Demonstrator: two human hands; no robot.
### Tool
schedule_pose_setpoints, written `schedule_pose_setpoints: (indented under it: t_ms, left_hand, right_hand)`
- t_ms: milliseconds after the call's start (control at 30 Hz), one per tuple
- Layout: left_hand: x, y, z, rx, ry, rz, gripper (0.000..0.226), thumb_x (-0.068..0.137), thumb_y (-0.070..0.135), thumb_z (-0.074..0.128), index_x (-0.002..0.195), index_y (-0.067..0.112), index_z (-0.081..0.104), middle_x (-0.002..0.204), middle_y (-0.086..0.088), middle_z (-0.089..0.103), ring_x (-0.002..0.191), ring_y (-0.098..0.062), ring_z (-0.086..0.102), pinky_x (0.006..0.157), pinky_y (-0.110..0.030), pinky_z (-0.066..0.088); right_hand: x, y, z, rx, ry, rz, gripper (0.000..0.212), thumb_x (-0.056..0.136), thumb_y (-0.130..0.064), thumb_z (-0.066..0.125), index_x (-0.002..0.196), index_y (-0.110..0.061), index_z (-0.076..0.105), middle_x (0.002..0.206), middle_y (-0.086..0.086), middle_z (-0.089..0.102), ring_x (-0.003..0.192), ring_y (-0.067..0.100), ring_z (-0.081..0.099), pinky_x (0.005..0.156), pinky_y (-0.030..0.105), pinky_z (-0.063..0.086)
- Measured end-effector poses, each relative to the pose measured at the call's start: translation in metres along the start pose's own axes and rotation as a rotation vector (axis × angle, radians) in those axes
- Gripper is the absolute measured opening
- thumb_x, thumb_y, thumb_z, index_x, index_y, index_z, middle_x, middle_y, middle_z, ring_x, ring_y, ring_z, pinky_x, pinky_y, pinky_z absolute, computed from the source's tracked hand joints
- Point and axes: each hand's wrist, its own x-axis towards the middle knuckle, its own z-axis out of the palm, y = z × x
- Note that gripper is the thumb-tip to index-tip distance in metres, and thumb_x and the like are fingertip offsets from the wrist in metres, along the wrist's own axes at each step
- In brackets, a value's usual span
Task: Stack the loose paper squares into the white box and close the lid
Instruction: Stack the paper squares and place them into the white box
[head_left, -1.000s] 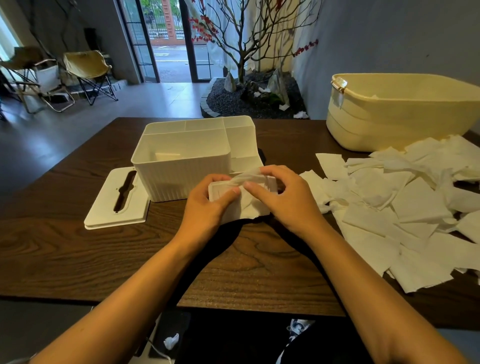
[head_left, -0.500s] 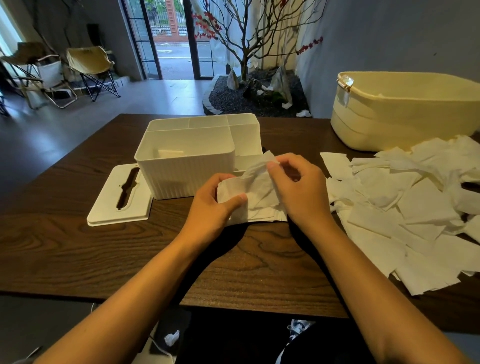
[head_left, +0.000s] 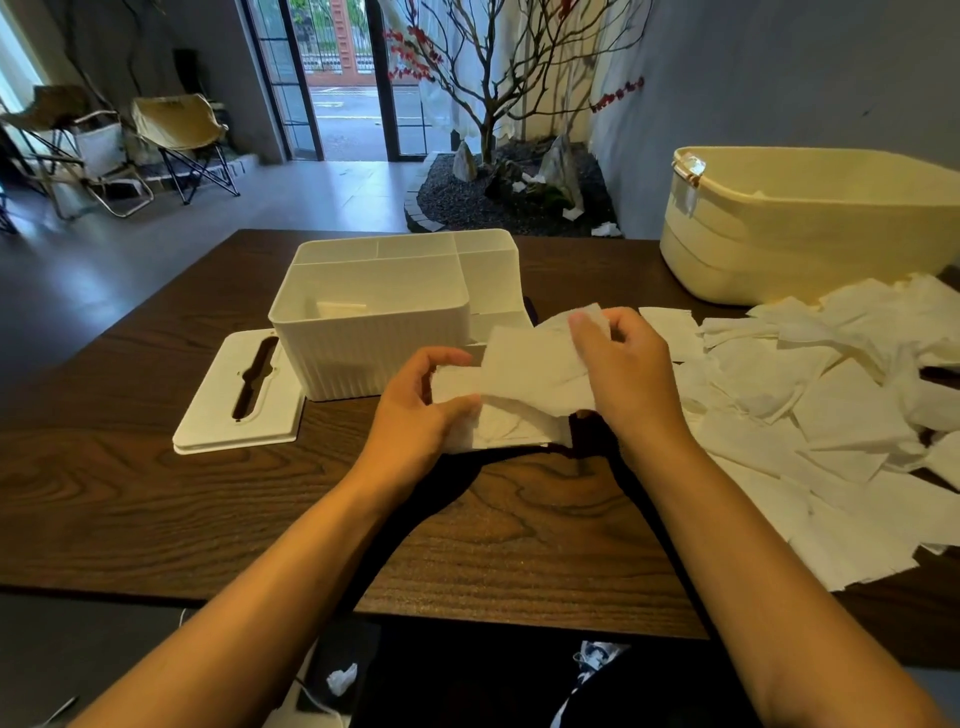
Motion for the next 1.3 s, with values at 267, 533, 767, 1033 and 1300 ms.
schedule_pose_setpoints:
  t_ms: [267,533,767,1033,1300]
  left_hand:
    - [0.013,0.002,-0.010,0.087,0.059,-0.204,0.029,0.086,-0.001,0.067,0.108,0.017,0.065,0.116,-0.013,0.065,0.093,-0.025,0.064,0.071,-0.029,0.049]
    - [-0.015,0.042,-0.008,0.987,0.130,0.544,0.031,0.091,0.030,0.065,0.122,0.024,0.061,0.123,0.005,0.061,0.109,-0.014,0.057,0.086,-0.029,0.043]
    - [-0.012,0.032,0.013,0.794,-0.375,0.503,0.050,0.087,0.044,0.073,0.134,0.035,0.055,0.133,0.013,0.053,0.119,-0.004,0.052,0.102,-0.033,0.049]
    - [-0.008,0.033,0.015,0.142,-0.039,0.107,0.020,0.102,0.025,0.055,0.099,0.023,0.074,0.094,0.002,0.075,0.093,-0.009,0.070,0.093,-0.037,0.054]
    - [-0.004,0.038,0.014,0.024,-0.042,-0.062,0.027,0.104,0.034,0.049,0.102,0.024,0.073,0.096,0.005,0.078,0.093,-0.016,0.074,0.081,-0.032,0.053]
  right_hand:
    - [-0.007,-0.003,-0.006,0.034,0.028,-0.031,0.005,0.089,-0.020,0.069,0.091,-0.022,0.065,0.092,-0.001,0.072,0.090,0.020,0.068,0.081,0.048,0.058]
    - [-0.011,-0.009,-0.003,0.040,-0.204,0.053,0.008,0.093,-0.019,0.066,0.087,-0.025,0.068,0.086,-0.003,0.072,0.079,0.008,0.067,0.063,0.020,0.054]
    - [-0.011,-0.019,-0.008,0.586,-0.254,0.566,0.010,0.097,-0.015,0.056,0.101,-0.009,0.062,0.078,0.011,0.076,0.075,0.027,0.074,0.073,0.043,0.058]
    - [-0.003,-0.017,-0.017,0.413,-0.282,0.383,0.022,0.097,-0.018,0.055,0.117,-0.014,0.063,0.098,0.012,0.074,0.080,0.025,0.070,0.065,0.034,0.059]
    - [-0.006,-0.012,-0.011,0.134,-0.320,0.149,0.008,0.094,-0.023,0.066,0.096,-0.020,0.074,0.084,-0.006,0.075,0.076,0.010,0.071,0.063,0.023,0.058]
